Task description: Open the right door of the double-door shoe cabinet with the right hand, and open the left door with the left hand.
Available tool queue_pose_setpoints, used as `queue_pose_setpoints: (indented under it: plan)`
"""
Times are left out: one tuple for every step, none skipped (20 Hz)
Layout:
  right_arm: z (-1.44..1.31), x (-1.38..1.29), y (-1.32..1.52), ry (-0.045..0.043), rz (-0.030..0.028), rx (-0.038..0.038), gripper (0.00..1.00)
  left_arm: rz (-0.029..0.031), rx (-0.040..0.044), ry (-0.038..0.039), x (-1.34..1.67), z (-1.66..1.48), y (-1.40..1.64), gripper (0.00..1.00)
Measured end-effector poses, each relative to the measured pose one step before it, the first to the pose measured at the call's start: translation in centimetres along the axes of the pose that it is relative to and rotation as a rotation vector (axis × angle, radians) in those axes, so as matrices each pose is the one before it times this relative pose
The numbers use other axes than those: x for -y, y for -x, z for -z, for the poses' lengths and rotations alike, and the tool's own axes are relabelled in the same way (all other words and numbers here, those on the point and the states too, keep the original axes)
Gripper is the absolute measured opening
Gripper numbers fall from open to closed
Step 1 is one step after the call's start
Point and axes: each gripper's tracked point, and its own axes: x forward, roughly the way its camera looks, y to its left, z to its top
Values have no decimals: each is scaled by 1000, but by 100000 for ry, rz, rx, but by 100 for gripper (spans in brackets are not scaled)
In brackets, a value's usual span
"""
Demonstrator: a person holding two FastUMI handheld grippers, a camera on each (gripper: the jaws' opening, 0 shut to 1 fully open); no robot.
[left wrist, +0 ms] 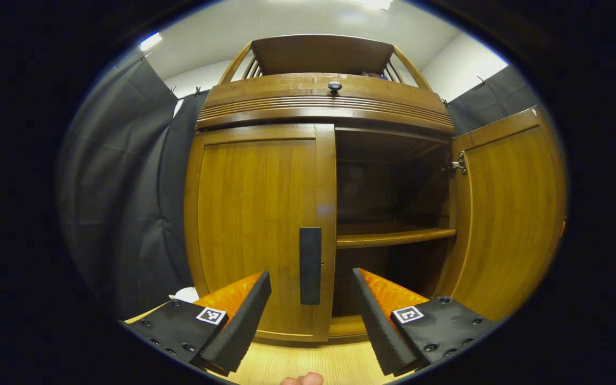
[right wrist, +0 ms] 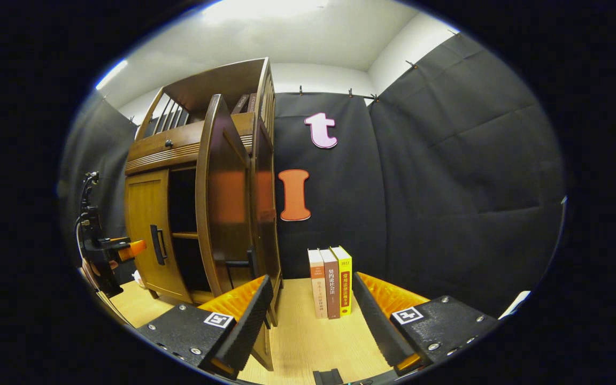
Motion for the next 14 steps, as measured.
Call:
queue_pose_setpoints:
  plan:
    - [50,128,73,-384,40,-529,92,-463,209,9,-166,-87,-581,99]
    - [114,101,-64,-378,67,-215,92,-157,426,-27,-139,-115,-785,98]
    - [-147,32,-10,-274,69,238,92,-130,745,-525,-109,-220,-932,98]
    - [-131,113,-43,-251,531,436,92,-210,145,-1009,-199,-9,-970,98]
    - [-85,136,-128,-391,409,226,92,-170,124,-1210,-166,-69,-1004,98]
    - [75,111,-62,-589,222,-34,92,442,-462,-1432,-9,77,-867,98]
    - [-28,131,-124,-710,424,-77,92,505,-615,-1155,161,183,-767,97]
    - [-40,66,-21,-685,360,45,92,660,-586,-672,37,302,-617,97]
    - [-57,40,50,-468,165,327,92,481,-751,37,115,311,-414,98]
    - [-71,0,79,-81,287,431,92,480,-478,473,157,361,-355,99]
    - [-124,93,124,305,466,252,92,75,64,449,44,305,-234,99]
    - [56,152,94,501,920,118,92,-97,25,523,-124,246,-502,98]
    - [-45,291,133,392,1066,336,92,1338,-650,55,234,167,-578,97]
    - [-172,143,127,-106,904,621,92,613,-185,-154,143,1,-511,96]
